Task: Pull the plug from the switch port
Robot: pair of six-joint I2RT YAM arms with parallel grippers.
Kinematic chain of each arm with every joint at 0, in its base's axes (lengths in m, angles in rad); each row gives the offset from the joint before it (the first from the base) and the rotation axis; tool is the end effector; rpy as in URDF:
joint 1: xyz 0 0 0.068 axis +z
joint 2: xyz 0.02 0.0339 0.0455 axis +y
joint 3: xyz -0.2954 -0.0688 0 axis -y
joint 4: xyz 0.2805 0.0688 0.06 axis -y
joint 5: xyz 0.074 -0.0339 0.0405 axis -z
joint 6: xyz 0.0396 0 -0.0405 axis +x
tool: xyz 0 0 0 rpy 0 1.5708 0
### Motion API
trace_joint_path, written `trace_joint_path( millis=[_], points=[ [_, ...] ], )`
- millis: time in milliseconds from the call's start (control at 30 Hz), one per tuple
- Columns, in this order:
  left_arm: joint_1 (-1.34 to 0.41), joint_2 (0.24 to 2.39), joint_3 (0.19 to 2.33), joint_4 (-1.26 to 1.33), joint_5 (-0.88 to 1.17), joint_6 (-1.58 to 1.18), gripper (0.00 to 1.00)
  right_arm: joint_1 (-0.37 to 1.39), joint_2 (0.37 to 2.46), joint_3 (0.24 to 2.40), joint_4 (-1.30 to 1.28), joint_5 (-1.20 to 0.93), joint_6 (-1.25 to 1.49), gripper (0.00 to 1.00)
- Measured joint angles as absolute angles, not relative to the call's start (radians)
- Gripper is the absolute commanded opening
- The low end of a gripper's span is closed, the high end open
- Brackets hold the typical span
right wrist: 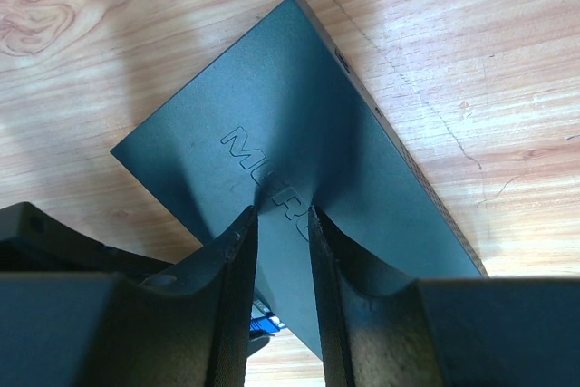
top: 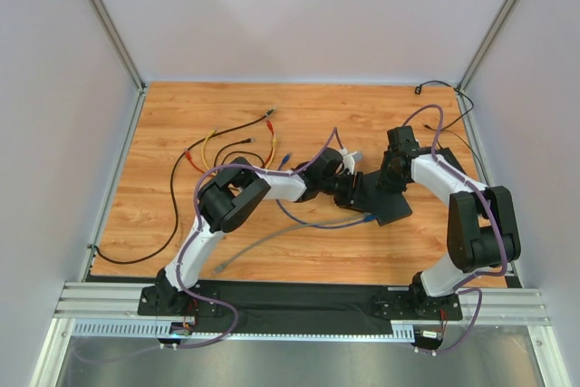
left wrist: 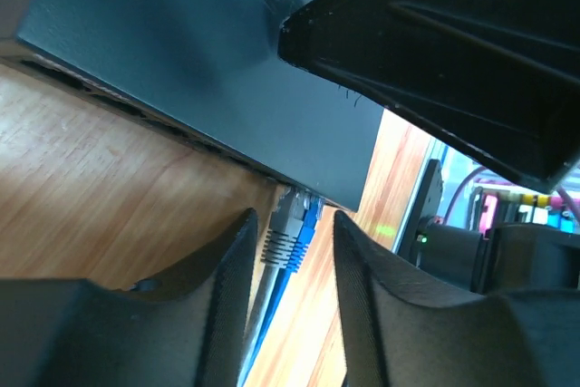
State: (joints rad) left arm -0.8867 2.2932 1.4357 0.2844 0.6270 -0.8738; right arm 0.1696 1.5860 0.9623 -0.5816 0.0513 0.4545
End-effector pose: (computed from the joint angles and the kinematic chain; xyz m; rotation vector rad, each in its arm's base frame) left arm 0.3191 -0.4280 0.1047 0.4571 2.4940 -1.5642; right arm 0.3234 0.0533 0.1877 0.4073 2.7468 0.0898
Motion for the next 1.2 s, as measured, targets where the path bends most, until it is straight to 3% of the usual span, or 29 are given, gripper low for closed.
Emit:
trace_joint_path(
  millis=[533, 833, 867, 1200],
  points=[
    [-0.891, 2.327, 1.435, 0.358, 0.625, -0.968, 0.32, 0.17, 1.586, 0.962, -0.582, 0.051, 0.455, 0.31],
    [-0.888, 2.334, 1.433, 0.372, 0.634, -0.972, 0.07, 0.17, 1.586, 0.962, -0.582, 0.052, 0.455, 0.31],
    [-0.888, 2.336, 1.433, 0.378, 0.638, -0.973, 0.0, 0.17, 1.586, 0.962, -0.583, 0.053, 0.455, 0.31],
    [-0.888, 2.34, 1.433, 0.387, 0.643, -0.957, 0.0, 0.17, 1.586, 0.962, -0.583, 0.062, 0.456, 0.31]
  ],
)
